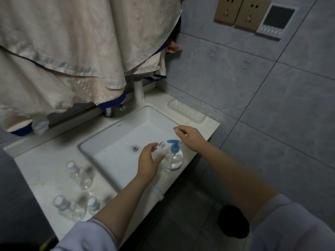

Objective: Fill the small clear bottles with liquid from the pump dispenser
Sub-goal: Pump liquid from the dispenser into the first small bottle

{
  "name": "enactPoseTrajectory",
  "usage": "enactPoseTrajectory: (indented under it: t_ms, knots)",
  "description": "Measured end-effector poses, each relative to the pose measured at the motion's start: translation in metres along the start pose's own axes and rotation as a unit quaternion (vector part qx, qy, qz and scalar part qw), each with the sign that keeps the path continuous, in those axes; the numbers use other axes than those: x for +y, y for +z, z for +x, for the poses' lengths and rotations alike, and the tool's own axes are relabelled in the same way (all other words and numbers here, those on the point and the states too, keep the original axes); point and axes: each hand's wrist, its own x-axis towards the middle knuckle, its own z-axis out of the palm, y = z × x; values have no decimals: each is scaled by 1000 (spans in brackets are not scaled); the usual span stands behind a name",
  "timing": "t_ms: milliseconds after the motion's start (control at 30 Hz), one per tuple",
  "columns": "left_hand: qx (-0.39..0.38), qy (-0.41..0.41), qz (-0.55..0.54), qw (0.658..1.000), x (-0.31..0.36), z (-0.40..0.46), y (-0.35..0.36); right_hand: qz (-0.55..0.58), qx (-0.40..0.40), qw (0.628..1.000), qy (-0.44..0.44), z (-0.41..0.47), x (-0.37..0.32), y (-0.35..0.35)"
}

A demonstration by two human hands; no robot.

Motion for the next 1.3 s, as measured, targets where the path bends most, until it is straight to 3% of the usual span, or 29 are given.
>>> enactPoseTrajectory:
  t_ms: [267,467,900,1300]
  knots:
    - [20,5,5,1000,1,8,9,-163,62,978,113,27,-5,41]
    - [29,16,16,999,1,12,11,-265,104,957,56,34,5,50]
    - [20,23,31,999,5,15,13,-240,42,966,86,37,7,53]
    - [16,22,29,999,1,15,16,-274,44,958,70,36,10,54]
